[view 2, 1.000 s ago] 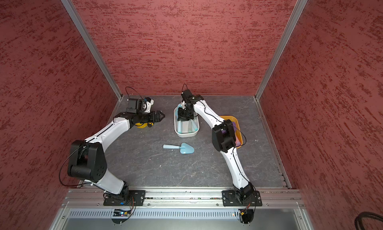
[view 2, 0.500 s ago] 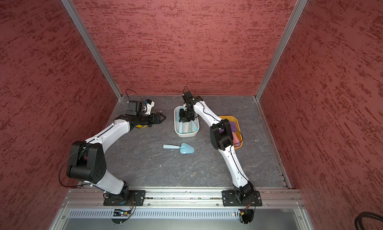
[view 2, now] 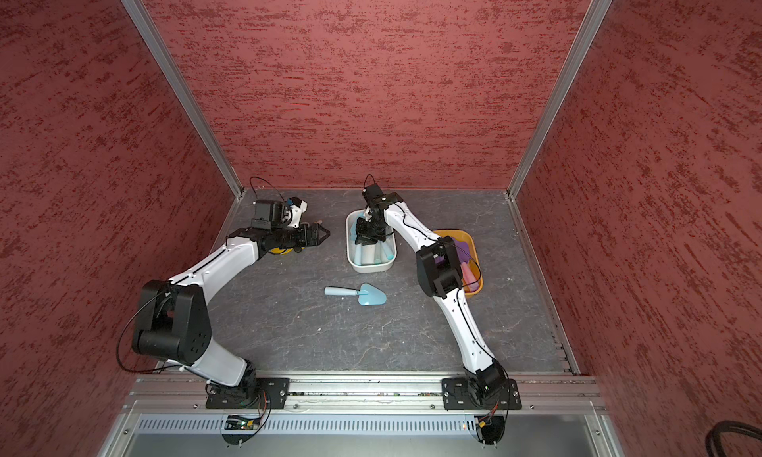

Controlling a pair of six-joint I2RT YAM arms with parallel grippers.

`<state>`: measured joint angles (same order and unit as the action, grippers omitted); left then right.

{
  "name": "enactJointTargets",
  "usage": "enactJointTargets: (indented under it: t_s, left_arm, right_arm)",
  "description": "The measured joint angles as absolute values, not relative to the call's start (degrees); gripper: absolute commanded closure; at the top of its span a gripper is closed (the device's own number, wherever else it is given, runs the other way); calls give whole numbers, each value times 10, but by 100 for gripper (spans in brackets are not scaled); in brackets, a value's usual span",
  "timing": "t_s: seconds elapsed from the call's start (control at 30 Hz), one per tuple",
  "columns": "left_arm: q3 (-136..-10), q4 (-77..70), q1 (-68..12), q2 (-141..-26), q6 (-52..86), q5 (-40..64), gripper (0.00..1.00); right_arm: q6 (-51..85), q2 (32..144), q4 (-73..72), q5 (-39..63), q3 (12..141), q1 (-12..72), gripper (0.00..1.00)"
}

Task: Sort the small shovels by color and place them into the storage box
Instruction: Place the shovel in the storage box.

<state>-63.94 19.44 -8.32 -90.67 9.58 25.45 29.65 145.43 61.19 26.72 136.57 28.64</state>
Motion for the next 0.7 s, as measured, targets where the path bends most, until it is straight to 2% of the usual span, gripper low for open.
enactJointTargets:
  t_s: [0.47,0.7]
  left_arm:
    - [-635,193,-83,-906,96,254,0]
    - [-632,193,-83,-902,96,254,0]
  right_arm:
    - [319,1470,594,289,1366,285,75]
    - [324,1472,591,289,1366,284,70]
